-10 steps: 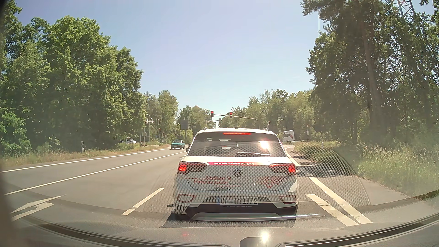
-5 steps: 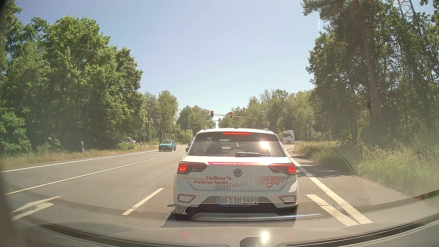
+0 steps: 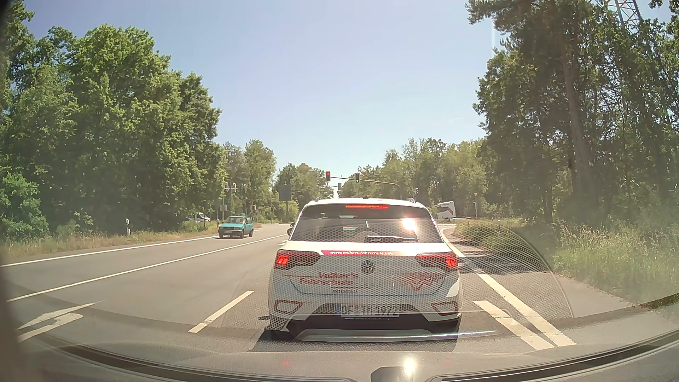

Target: Follow the waypoints while adhering to traffic rules and regulations

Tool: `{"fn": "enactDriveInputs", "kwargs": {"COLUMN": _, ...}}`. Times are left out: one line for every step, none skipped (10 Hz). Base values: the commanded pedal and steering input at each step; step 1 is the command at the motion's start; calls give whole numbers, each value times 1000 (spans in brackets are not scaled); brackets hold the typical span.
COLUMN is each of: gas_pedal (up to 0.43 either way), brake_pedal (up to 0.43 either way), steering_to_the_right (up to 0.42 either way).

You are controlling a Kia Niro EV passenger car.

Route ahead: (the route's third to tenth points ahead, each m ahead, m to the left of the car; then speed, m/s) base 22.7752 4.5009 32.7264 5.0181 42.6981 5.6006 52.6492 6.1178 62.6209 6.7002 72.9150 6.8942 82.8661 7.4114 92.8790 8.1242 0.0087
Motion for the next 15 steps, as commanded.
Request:
{"fn": "enactDriveInputs", "kwargs": {"gas_pedal": 0, "brake_pedal": 274, "steering_to_the_right": -4}}
{"fn": "enactDriveInputs", "kwargs": {"gas_pedal": 0, "brake_pedal": 274, "steering_to_the_right": -3}}
{"fn": "enactDriveInputs", "kwargs": {"gas_pedal": 0, "brake_pedal": 274, "steering_to_the_right": -3}}
{"fn": "enactDriveInputs", "kwargs": {"gas_pedal": 0, "brake_pedal": 274, "steering_to_the_right": -3}}
{"fn": "enactDriveInputs", "kwargs": {"gas_pedal": 0, "brake_pedal": 274, "steering_to_the_right": -4}}
{"fn": "enactDriveInputs", "kwargs": {"gas_pedal": 0, "brake_pedal": 274, "steering_to_the_right": -3}}
{"fn": "enactDriveInputs", "kwargs": {"gas_pedal": 0, "brake_pedal": 274, "steering_to_the_right": -4}}
{"fn": "enactDriveInputs", "kwargs": {"gas_pedal": 0, "brake_pedal": 274, "steering_to_the_right": -3}}
{"fn": "enactDriveInputs", "kwargs": {"gas_pedal": 0, "brake_pedal": 274, "steering_to_the_right": -3}}
{"fn": "enactDriveInputs", "kwargs": {"gas_pedal": 0, "brake_pedal": 274, "steering_to_the_right": -3}}
{"fn": "enactDriveInputs", "kwargs": {"gas_pedal": 0, "brake_pedal": 274, "steering_to_the_right": -3}}
{"fn": "enactDriveInputs", "kwargs": {"gas_pedal": 0, "brake_pedal": 274, "steering_to_the_right": -4}}
{"fn": "enactDriveInputs", "kwargs": {"gas_pedal": 0, "brake_pedal": 274, "steering_to_the_right": -4}}
{"fn": "enactDriveInputs", "kwargs": {"gas_pedal": 0, "brake_pedal": 274, "steering_to_the_right": -3}}
{"fn": "enactDriveInputs", "kwargs": {"gas_pedal": 0, "brake_pedal": 274, "steering_to_the_right": -3}}
